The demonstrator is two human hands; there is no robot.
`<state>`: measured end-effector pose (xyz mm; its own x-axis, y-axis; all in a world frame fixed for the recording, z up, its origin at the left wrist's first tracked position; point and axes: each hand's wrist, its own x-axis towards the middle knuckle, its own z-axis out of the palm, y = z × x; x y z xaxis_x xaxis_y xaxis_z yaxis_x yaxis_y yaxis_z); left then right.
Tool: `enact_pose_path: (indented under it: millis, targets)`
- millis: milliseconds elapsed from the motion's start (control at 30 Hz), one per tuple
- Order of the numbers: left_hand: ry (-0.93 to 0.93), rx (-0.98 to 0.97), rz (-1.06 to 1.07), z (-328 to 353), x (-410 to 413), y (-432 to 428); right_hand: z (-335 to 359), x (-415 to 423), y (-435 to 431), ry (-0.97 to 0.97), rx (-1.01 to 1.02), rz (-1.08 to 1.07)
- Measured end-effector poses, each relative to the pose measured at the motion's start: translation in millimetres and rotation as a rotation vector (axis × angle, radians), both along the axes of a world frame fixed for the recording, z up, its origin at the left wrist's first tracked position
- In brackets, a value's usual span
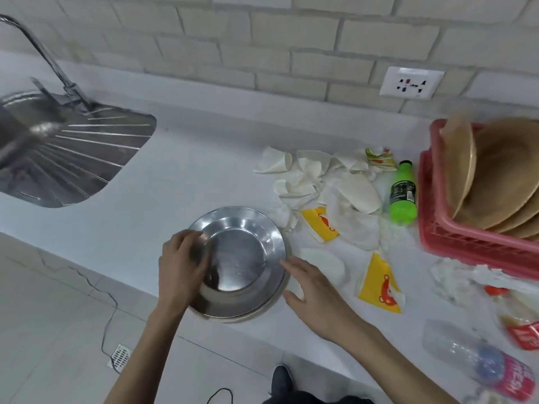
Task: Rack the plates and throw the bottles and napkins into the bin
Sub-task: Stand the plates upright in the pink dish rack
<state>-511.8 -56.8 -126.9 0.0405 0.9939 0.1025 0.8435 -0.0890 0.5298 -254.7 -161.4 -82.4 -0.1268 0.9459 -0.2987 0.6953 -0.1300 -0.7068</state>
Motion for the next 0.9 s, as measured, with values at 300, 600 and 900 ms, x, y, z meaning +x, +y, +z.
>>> enact_pose_path:
  millis: [300, 600, 900]
  targets:
    - [-0.053, -0.175, 0.076, -26.0, -23.6, 26.6, -18.3, -18.7, 9.6, 0.003, -0.053, -0.065]
    - [-0.286, -0.136, 0.041, -15.3, -24.4, 26.7, -15.4, -31.7, 9.5, 0.062, -0.032, -0.139]
    - [-0.437, -0.033, 0.044, 6.5, -18.0, 23.7, -13.5, -32.6, -0.3, 0.146, 0.019, -0.199]
